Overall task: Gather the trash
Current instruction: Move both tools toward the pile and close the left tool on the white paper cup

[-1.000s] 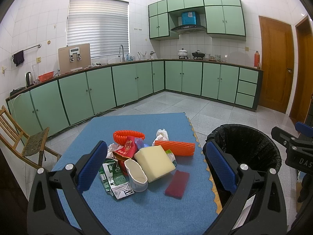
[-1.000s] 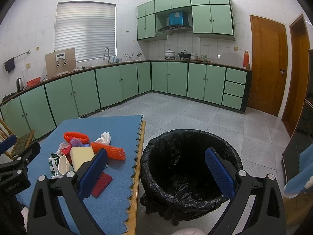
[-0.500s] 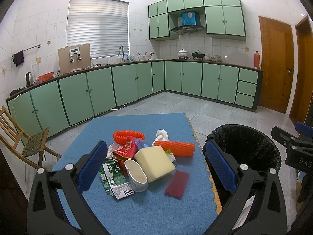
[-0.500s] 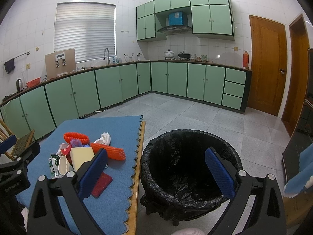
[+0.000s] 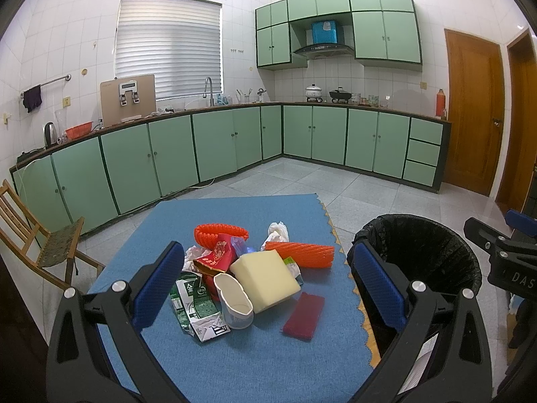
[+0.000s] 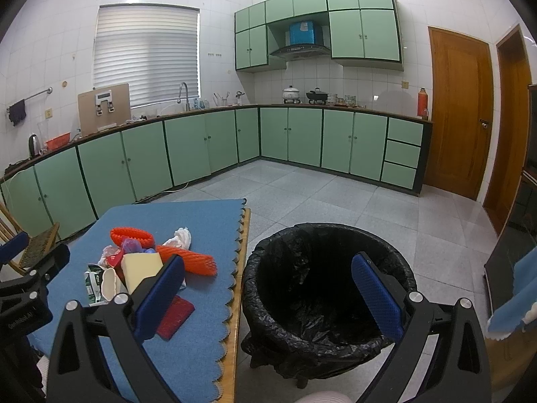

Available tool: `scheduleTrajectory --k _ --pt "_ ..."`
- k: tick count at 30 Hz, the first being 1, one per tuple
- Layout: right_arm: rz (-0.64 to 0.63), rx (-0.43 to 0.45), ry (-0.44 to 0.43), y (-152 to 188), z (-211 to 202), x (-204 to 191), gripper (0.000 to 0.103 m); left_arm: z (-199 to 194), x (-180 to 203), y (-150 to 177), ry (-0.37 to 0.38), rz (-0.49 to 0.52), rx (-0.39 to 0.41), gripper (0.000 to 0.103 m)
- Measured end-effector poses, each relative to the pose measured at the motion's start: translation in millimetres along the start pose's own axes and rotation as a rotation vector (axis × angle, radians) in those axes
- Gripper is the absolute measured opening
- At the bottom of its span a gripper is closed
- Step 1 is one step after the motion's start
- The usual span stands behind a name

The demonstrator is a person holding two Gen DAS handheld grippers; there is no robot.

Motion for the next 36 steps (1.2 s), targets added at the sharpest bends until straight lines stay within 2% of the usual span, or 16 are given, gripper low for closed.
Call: scheduleTrajectory --k 7,15,24,26,29,36 --pt "0.004 -0.009 -0.010 -2 2 -9 0.097 2 -4 3 -0.012 -0.007 -0.004 0.098" --pt "0.002 -0.026 -0.040 7 13 -29 0.097 22 -44 12 -0.089 -0.020 -0.023 0.098" --pt "0.012 -0.091 -0.127 36 41 -71 0.096 38 -95 38 -0.177 -0.010 -0.061 0.098" --pt "0.005 -0.112 -0.151 45 48 -81 0.091 42 -106 47 -0.189 -0.010 -0.082 0.098" --pt "0.003 -0.146 -0.182 58 60 -93 0.089 48 -119 58 -0.215 0.003 -0.102 0.098" --pt "0.005 -0.197 -0.234 81 89 -126 0.089 65 -134 83 -0.214 0.020 -0.139 0.098"
Point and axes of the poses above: each gripper's, at about its wrist camera, not at the fingertips, and z roughly the way its jaws point, x to its right, y to its underside, the point moved 7 cm from there along z, roughly the way its jaws point, and after that the axes turned 13 degrees about x, right-handed, at the moved point
